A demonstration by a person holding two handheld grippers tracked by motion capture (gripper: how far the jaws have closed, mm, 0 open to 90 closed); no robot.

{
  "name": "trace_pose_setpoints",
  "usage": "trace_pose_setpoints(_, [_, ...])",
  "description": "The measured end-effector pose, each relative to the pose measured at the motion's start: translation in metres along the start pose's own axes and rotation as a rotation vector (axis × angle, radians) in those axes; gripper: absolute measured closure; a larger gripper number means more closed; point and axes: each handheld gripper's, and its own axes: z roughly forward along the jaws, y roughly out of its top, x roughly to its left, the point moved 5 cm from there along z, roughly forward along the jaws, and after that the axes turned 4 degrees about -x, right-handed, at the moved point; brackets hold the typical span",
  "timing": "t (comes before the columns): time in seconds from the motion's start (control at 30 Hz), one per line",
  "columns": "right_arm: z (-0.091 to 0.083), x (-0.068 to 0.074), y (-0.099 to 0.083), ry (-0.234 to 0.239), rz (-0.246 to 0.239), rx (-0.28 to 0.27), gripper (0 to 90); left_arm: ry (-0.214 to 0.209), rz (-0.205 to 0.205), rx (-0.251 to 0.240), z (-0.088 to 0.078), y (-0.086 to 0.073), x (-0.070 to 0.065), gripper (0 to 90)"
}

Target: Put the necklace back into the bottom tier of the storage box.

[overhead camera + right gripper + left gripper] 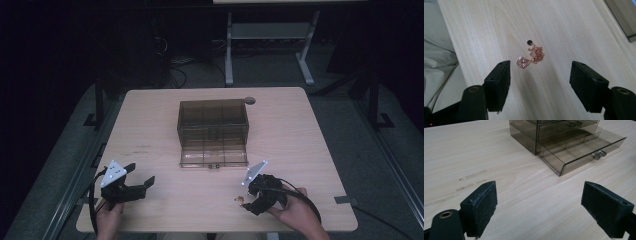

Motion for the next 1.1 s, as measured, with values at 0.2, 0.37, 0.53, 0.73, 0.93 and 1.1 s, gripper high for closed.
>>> trace_pose_setpoints(0.2, [0.004,0.0,0.006,0.009,-0.014,0.004,41.0,-0.003,0.005,0.0,0.0,0.0,-0.001,13.0])
trace_pose_setpoints(0.37, [0.01,0.002,0.013,0.017,-0.035,0.021,47.9,0.001,0.001,-0.004,0.0,0.0,0.0,13.0])
trace_pose_setpoints(0.53, [0.016,0.002,0.017,0.032,-0.046,0.044,52.5,0.001,-0.001,-0.003,-0.001,0.0,0.0,13.0])
trace_pose_setpoints(0.73, [0.022,0.002,0.02,0.034,-0.045,0.068,57.8,-0.003,0.004,-0.001,0.001,0.001,-0.001,13.0])
trace_pose_setpoints(0.93, [0.026,-0.001,0.022,0.032,-0.036,0.084,63.4,-0.001,0.001,-0.002,0.0,0.0,0.0,13.0])
trace_pose_setpoints(1.1, [0.028,-0.001,0.023,0.023,-0.029,0.1,67.5,0.0,0.004,-0.003,0.0,0.001,0.0,13.0])
